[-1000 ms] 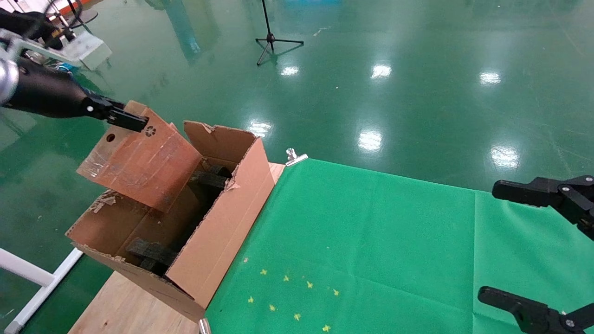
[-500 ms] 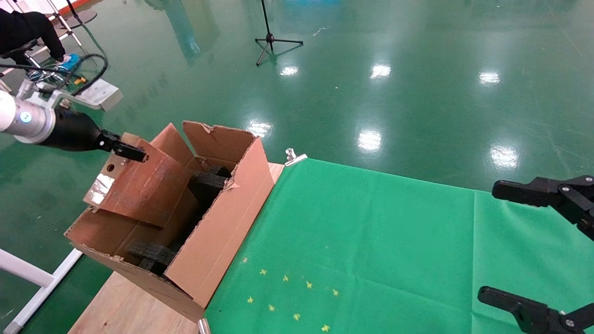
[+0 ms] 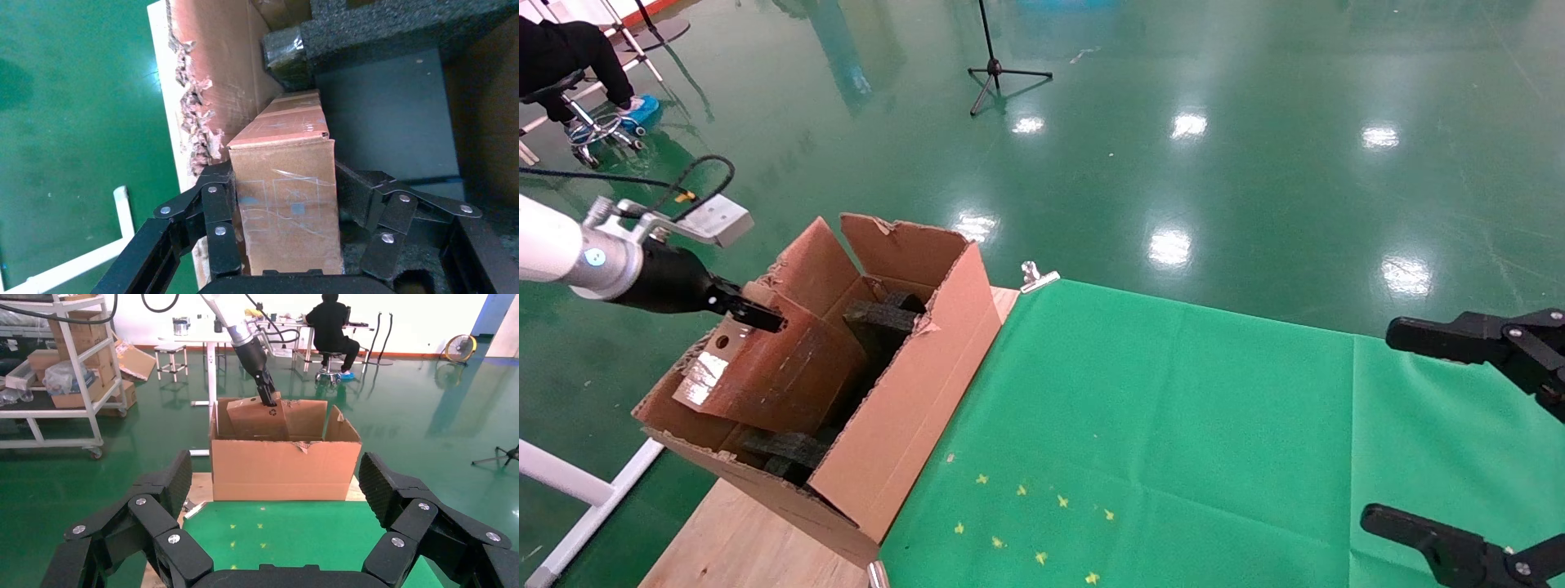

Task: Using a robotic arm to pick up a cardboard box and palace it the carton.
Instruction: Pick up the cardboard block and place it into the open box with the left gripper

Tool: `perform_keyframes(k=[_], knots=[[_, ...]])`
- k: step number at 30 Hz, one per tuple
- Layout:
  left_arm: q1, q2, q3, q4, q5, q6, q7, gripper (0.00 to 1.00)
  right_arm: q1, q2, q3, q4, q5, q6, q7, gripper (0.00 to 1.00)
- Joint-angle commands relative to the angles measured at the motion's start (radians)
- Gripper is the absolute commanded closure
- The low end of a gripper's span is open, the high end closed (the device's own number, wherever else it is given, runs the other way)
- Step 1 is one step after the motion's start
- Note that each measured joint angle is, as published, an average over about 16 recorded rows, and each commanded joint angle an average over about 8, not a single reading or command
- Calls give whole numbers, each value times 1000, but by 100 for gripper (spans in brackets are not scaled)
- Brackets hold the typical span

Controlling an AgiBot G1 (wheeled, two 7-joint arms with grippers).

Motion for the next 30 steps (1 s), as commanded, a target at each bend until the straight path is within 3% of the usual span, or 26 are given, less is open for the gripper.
perform_keyframes(k=[1, 26, 27, 28, 30], knots=[[16, 5, 1, 7, 2, -18, 1, 100, 0, 0, 0, 0, 0, 0, 0, 0], [228, 90, -8, 36, -11, -163, -111, 100, 0, 0, 0, 0, 0, 0, 0, 0], [233, 92, -8, 35, -11, -165, -115, 97, 0, 0, 0, 0, 0, 0, 0, 0], [237, 94, -8, 34, -11, -166, -118, 87, 0, 0, 0, 0, 0, 0, 0, 0], [245, 98, -8, 33, -11, -170, -123, 62, 0, 0, 0, 0, 0, 0, 0, 0]])
